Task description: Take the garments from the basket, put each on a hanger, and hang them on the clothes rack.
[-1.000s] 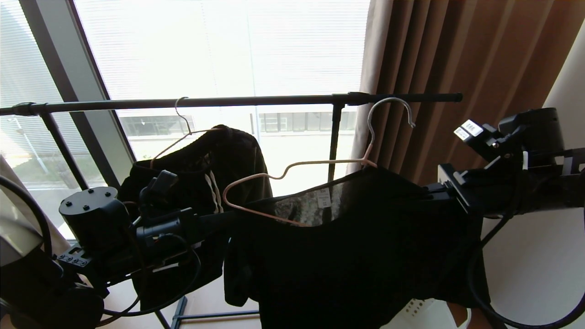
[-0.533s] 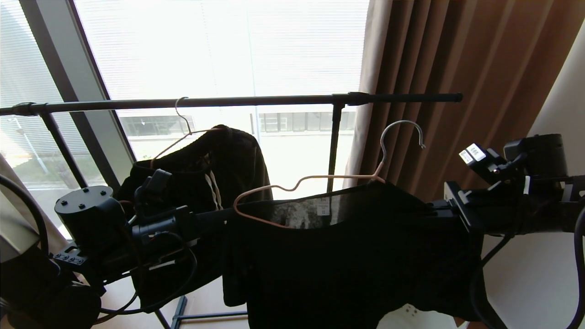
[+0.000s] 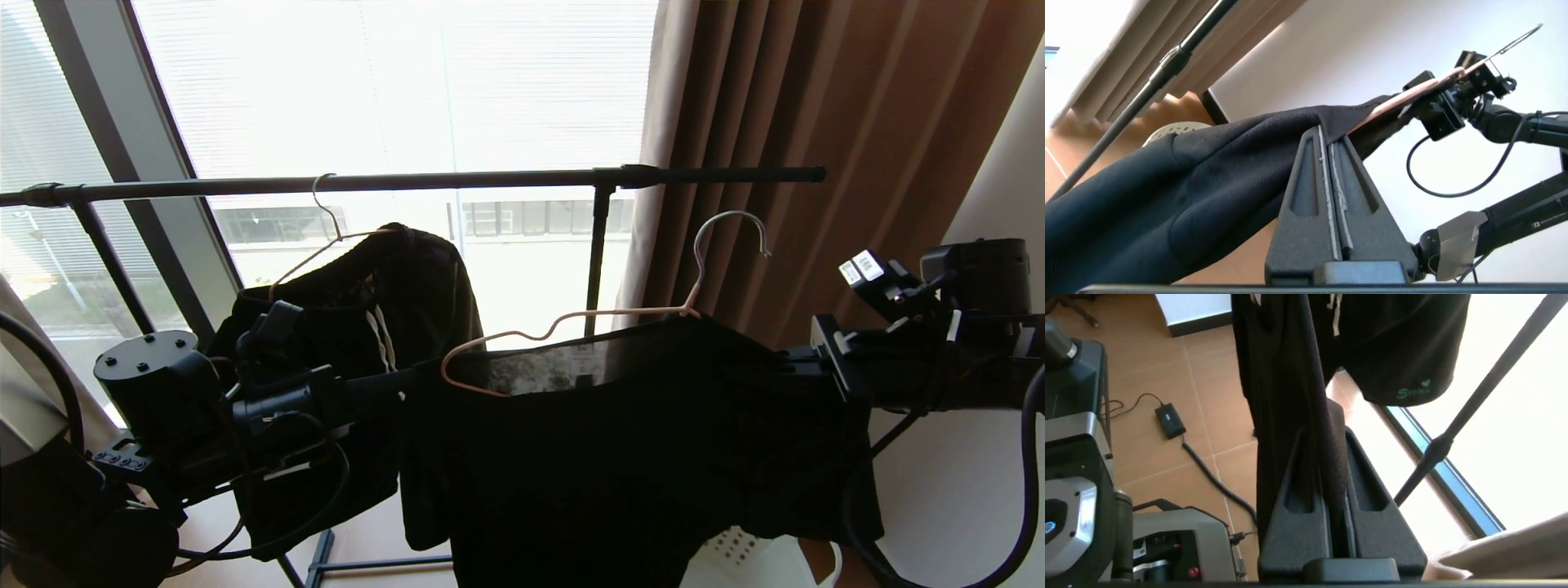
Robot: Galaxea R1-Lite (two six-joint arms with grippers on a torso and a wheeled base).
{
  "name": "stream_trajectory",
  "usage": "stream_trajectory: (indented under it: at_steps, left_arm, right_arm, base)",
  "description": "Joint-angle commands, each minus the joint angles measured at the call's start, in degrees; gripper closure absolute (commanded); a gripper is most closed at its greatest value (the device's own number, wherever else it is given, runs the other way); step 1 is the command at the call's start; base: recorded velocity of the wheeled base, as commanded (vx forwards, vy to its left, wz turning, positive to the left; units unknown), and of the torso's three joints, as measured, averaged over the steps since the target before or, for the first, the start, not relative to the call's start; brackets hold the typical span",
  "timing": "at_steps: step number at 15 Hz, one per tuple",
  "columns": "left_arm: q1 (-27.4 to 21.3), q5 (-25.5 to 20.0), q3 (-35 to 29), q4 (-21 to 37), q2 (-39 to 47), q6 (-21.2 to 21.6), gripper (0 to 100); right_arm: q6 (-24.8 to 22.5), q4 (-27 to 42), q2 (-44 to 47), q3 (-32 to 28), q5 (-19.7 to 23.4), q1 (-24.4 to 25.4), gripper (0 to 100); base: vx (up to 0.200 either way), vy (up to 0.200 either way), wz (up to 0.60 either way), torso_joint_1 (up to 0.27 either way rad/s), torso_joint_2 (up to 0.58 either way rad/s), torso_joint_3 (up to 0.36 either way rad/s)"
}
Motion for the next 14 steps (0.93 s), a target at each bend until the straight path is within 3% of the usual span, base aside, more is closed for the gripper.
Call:
stream_trajectory:
  at_steps: [1, 5, 14]
  left_arm:
    - [0.0, 0.0, -0.1, 0.0, 0.1, 0.0, 100]
    - [0.0, 0.0, -0.1, 0.0, 0.0, 0.0, 100]
    - [-1.1, -0.1, 0.6, 0.3, -3.4, 0.0, 100]
  right_arm:
    - [0.0, -0.2, 0.1, -0.2, 0.0, -1.2, 100]
    - [0.0, -5.5, 0.5, 1.4, 0.0, -2.8, 100]
    - [-0.8, -5.5, 0.7, 3.8, -0.2, 0.4, 100]
  base:
    - [0.0, 0.0, 0.0, 0.0, 0.0, 0.0]
    - [0.0, 0.0, 0.0, 0.0, 0.0, 0.0]
    - [0.0, 0.0, 0.0, 0.0, 0.0, 0.0]
